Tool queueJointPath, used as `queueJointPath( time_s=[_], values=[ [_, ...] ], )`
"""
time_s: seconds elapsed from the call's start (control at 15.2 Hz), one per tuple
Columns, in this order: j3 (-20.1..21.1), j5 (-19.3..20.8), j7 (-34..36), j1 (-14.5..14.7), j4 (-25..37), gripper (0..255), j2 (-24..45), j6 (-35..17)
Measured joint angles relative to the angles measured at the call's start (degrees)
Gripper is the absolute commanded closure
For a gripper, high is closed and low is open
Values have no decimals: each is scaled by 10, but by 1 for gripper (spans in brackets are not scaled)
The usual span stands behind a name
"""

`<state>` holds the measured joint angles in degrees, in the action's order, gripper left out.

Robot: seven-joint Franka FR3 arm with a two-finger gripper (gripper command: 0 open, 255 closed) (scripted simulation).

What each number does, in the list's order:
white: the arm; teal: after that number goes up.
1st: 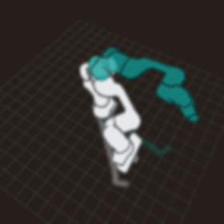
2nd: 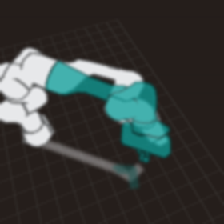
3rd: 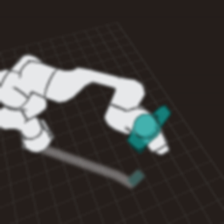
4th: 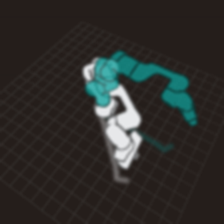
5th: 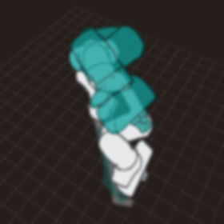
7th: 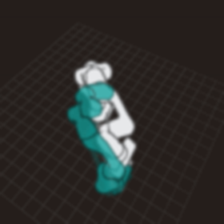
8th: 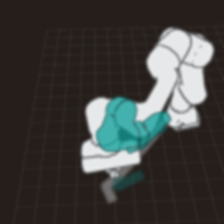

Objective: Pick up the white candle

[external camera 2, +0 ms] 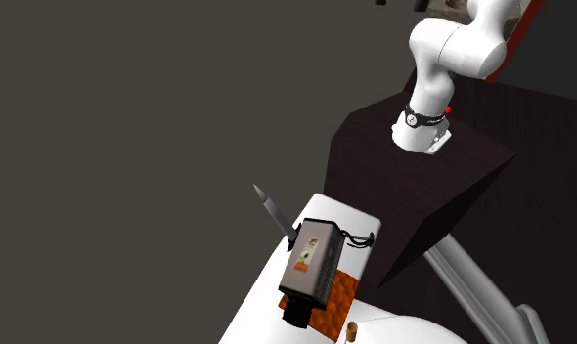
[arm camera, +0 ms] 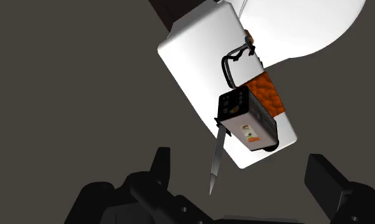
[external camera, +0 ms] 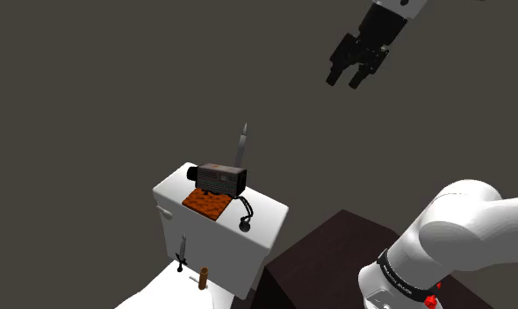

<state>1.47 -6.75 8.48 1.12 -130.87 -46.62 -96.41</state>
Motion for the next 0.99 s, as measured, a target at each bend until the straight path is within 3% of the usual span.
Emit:
queueJointPath(
  time_s=[0.2,0.66,0.99],
  values=[
    [17,-1,20,-4,-21,0,0,-28],
    [109,2,133,-30,-115,0,31,-196],
    [187,23,233,-67,-147,0,93,-316]
  ],
)
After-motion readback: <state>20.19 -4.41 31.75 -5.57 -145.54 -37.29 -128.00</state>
